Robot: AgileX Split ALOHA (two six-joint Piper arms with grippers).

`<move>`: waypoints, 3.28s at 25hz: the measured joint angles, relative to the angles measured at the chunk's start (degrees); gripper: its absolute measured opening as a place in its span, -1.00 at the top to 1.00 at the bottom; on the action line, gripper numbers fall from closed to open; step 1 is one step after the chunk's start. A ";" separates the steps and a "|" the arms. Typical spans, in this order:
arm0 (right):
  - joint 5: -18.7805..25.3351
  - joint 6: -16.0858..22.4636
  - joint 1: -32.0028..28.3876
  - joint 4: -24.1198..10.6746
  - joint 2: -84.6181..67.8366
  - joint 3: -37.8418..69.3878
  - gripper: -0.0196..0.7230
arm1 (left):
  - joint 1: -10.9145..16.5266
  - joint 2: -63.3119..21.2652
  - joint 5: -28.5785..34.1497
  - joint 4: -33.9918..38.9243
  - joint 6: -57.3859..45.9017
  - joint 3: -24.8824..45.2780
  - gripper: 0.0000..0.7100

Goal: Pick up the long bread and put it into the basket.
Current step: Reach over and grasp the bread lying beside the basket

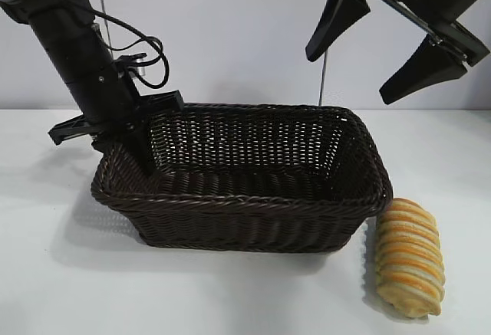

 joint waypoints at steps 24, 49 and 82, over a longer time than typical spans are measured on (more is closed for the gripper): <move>0.23 0.00 0.00 0.00 0.00 0.00 -0.93 | 0.57 -6.37 14.87 15.47 -8.04 -21.22 -0.95; 1.07 0.00 0.00 -0.47 0.00 0.00 -0.93 | 31.89 -28.81 17.87 16.80 -1.82 -24.33 -0.96; 1.11 -1.96 0.00 -1.52 0.00 0.00 -0.93 | 22.49 -122.40 19.43 17.66 4.49 43.70 -0.96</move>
